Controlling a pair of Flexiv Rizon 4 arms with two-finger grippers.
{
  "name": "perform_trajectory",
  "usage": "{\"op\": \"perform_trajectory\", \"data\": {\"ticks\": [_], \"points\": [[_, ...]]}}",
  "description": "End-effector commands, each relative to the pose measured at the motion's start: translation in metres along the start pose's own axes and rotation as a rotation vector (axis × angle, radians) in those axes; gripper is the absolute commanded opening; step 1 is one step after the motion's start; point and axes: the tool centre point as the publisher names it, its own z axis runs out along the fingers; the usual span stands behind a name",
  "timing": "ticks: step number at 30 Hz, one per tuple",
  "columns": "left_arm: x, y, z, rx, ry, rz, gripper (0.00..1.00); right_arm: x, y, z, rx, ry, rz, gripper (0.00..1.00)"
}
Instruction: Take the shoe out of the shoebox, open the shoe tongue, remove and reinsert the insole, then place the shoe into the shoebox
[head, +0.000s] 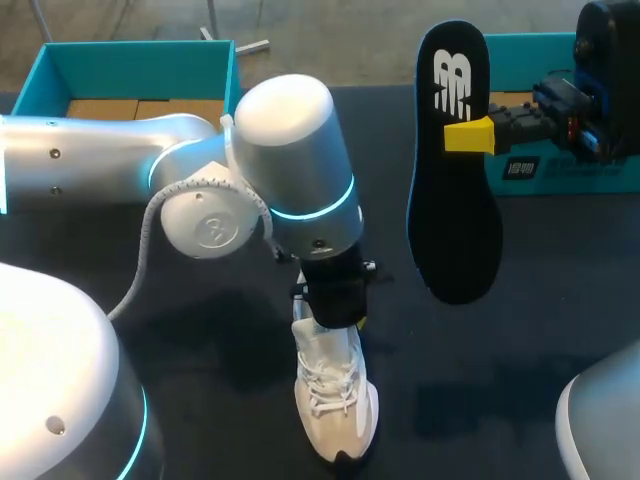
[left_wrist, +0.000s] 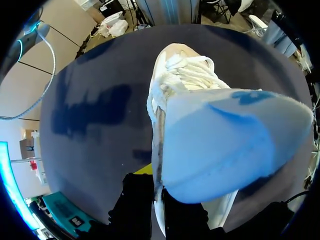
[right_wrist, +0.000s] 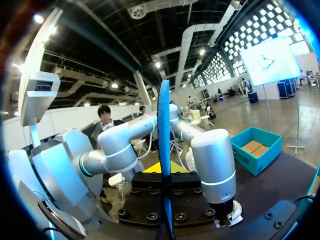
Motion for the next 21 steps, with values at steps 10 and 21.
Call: {"op": "perform_trajectory", "data": {"ticks": [10,21], "points": [[-0.005,0.007,0.008,0.018,-0.025,-0.015,0.44,-0.003,0.002,0.003,0.004,0.003,0.001,0.0],[-0.02,0.017,-0.015,0.013,-0.165,-0.082,1.0,-0.003,0.002,0.003,0.004,0.003,0.001,0.0]]}}
